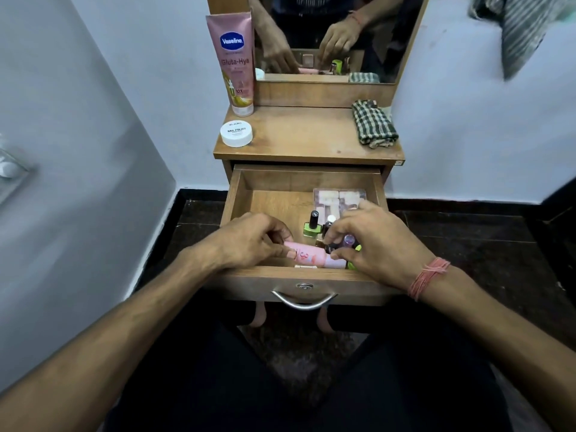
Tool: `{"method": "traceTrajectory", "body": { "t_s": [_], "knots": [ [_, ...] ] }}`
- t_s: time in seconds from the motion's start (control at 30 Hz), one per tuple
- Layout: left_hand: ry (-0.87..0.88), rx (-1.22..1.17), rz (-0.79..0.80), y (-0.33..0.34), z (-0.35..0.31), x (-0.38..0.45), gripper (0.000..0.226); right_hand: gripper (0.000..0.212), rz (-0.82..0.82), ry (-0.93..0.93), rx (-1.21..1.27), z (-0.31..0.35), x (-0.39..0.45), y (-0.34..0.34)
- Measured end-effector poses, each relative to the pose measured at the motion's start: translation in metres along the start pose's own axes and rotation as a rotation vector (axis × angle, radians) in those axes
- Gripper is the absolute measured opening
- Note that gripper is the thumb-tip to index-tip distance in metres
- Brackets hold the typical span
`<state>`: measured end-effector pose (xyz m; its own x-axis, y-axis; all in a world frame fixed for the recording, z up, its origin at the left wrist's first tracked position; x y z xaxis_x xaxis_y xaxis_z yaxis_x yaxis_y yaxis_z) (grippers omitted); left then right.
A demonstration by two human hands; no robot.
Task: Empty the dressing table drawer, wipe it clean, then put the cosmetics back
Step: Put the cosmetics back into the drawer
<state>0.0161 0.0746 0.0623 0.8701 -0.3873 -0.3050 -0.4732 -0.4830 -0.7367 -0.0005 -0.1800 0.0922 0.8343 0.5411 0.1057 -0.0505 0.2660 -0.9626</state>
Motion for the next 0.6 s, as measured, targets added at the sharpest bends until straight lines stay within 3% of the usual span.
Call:
{"method": "traceTrajectory", "body": {
  "t_s": [0.23,0.6],
  "knots": [
    [-0.079,-0.026,0.066,0.011,0.009,0.017,0.025,0.020,-0.014,0.025,0.027,0.000,-0.006,0.011],
    [-0.123,0.003,0.119,0.021,0.015,0.029,0.015,0.022,-0.122,0.042,0.087,0.003,-0.003,0.018]
  ]
}}
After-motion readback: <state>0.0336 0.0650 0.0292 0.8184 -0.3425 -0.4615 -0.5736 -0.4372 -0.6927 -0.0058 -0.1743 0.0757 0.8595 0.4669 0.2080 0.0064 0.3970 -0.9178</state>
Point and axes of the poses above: each hand's wrist, its own x-axis towards the middle knuckle, its own y-axis out of the palm, z = x × y, the point moved 2 cm from there along x, towards the middle knuckle, and after that the axes turned 2 degrees about -x, right-handed, at the moved point
